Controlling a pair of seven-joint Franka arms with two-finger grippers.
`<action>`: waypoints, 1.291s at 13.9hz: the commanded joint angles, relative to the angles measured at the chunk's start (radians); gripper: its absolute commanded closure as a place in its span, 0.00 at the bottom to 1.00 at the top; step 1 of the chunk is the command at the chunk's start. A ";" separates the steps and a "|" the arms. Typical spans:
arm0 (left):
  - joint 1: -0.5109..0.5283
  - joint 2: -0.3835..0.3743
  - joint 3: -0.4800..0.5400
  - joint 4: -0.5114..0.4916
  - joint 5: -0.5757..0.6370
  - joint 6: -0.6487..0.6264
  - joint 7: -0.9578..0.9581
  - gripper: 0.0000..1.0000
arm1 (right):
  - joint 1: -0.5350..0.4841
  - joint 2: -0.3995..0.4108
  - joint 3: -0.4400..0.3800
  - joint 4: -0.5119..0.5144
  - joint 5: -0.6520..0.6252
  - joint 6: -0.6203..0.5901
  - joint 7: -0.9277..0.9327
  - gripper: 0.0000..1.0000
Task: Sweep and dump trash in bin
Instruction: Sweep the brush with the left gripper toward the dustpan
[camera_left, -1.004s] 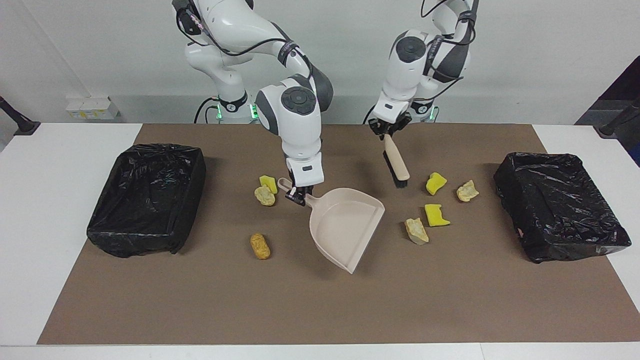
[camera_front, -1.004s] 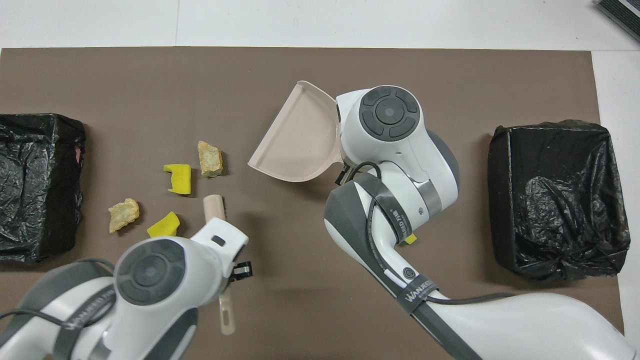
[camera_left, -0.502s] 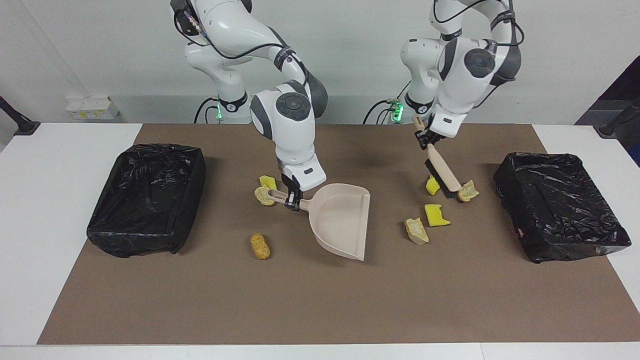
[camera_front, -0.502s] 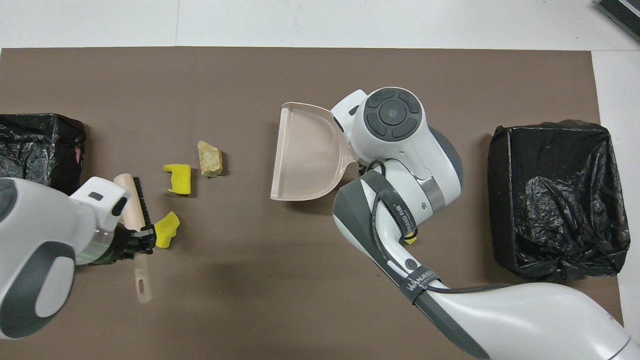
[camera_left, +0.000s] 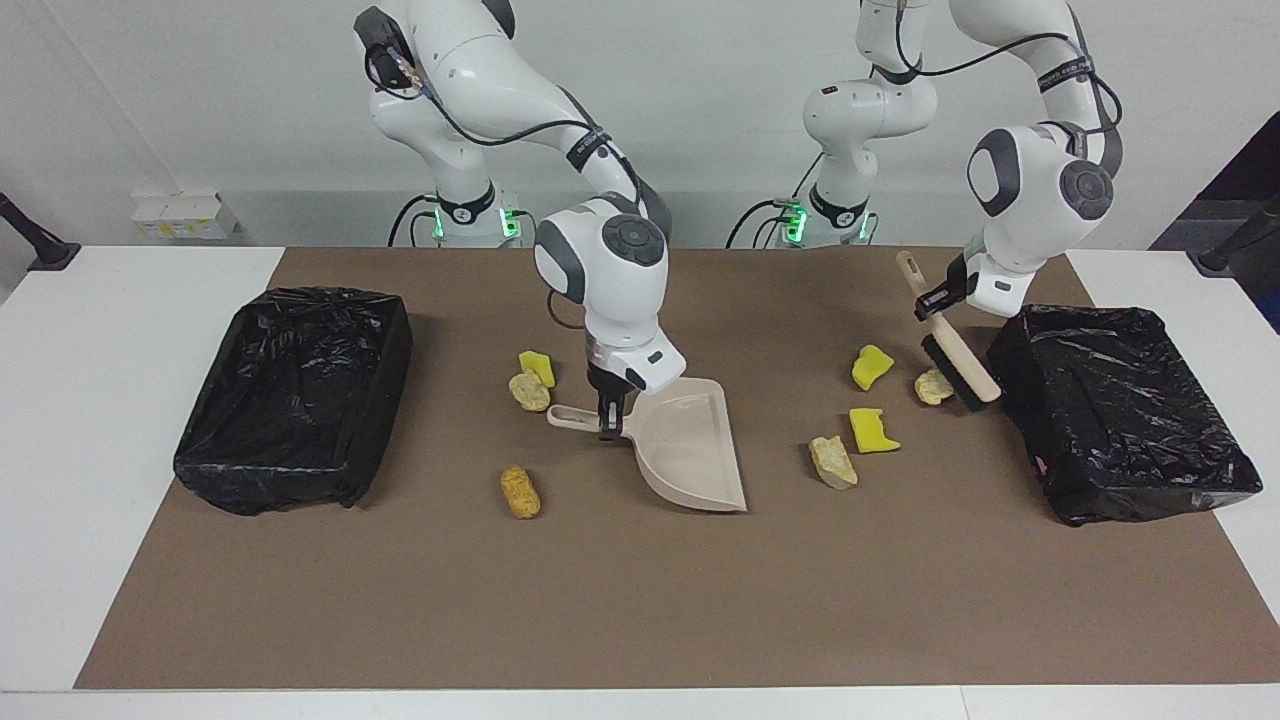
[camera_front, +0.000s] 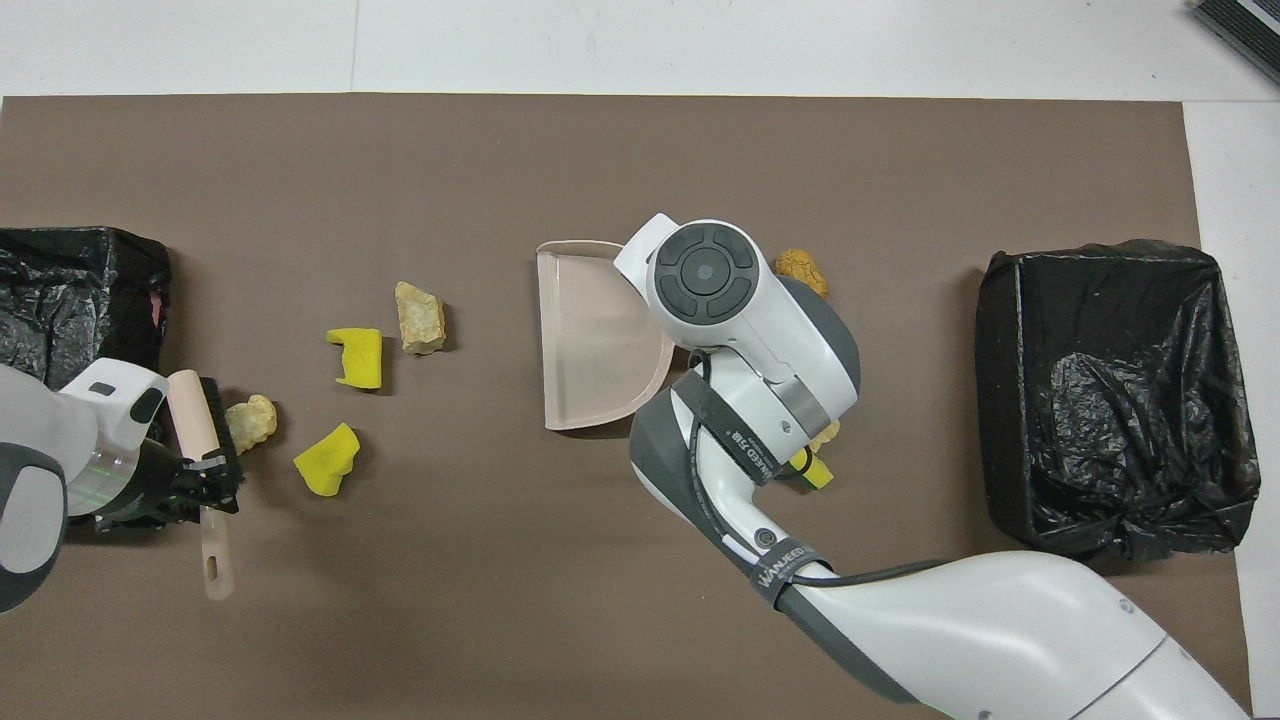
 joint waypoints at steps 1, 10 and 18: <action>-0.008 0.004 -0.007 -0.022 0.007 0.039 0.026 1.00 | 0.000 0.016 0.007 0.008 -0.029 0.019 -0.028 1.00; -0.301 0.075 -0.012 -0.012 -0.114 0.203 -0.091 1.00 | 0.035 0.051 0.007 0.013 -0.044 0.022 -0.007 1.00; -0.270 0.104 -0.007 0.215 -0.161 0.006 -0.106 1.00 | 0.035 0.054 0.007 0.014 -0.036 0.049 0.004 1.00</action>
